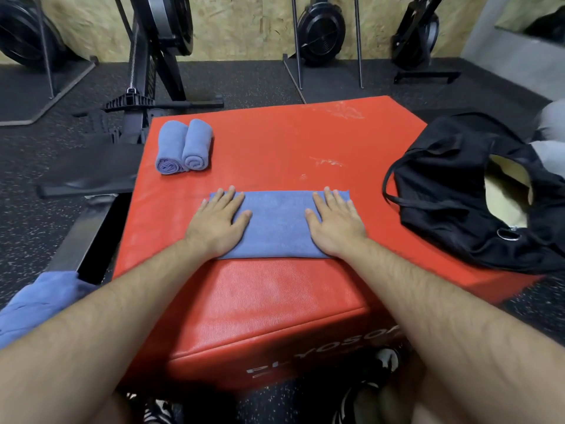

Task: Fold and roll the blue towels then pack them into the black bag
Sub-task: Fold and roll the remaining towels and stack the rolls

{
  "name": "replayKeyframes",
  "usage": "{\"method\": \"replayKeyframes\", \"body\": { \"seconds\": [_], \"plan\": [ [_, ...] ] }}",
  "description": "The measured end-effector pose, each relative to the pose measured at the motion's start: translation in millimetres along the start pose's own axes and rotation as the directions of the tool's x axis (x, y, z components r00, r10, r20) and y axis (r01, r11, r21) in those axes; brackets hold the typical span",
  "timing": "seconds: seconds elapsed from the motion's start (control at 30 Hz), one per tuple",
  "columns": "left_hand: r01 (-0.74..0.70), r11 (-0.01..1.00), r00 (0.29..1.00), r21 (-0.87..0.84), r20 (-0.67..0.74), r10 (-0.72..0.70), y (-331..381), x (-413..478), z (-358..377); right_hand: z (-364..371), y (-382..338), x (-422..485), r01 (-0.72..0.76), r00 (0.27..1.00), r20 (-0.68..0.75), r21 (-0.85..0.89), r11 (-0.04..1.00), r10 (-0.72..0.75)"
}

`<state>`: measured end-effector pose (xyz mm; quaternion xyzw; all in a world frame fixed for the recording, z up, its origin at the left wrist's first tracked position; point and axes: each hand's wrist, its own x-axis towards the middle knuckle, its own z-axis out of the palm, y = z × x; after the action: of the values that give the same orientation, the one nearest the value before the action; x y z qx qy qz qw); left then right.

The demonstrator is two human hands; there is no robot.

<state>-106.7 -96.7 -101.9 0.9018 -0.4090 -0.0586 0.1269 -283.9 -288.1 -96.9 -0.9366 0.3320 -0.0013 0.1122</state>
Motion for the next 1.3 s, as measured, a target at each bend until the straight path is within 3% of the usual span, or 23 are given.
{"method": "replayKeyframes", "body": {
  "seconds": [0.23,0.47,0.6,0.8,0.93,1.07,1.17,1.3],
  "plan": [
    [0.031,0.999,0.999,0.030,0.033,-0.032,-12,-2,-7,-9,7,-6,-0.014,1.000,0.008,-0.042,0.999,0.015],
    [-0.131,0.991,0.991,0.020,0.033,0.131,14,4,-6,-20,-49,-21,0.184,0.967,-0.142,-0.174,0.967,-0.210],
    [-0.169,0.986,0.984,0.007,0.064,0.168,20,14,-5,-21,-74,-29,0.161,0.985,-0.045,-0.128,0.979,-0.168],
    [-0.177,0.970,0.982,0.167,-0.036,0.185,15,8,-18,-20,-83,-28,0.111,0.992,0.072,-0.130,0.985,-0.103],
    [-0.123,0.970,0.990,0.210,-0.038,0.134,18,-5,-31,-17,-66,-13,0.212,0.976,0.087,-0.129,0.969,-0.202],
    [-0.109,0.988,0.993,0.108,-0.041,0.114,24,-30,-34,-22,-42,-7,0.281,0.959,-0.001,-0.164,0.946,-0.285],
    [-0.168,0.984,0.983,0.066,-0.060,0.172,24,-50,-30,-30,-33,-14,0.376,0.923,-0.043,-0.113,0.920,-0.383],
    [-0.322,0.937,0.935,0.136,-0.111,0.338,17,-69,-26,-39,-21,-36,0.499,0.866,0.019,-0.006,0.867,-0.499]
  ]
}}
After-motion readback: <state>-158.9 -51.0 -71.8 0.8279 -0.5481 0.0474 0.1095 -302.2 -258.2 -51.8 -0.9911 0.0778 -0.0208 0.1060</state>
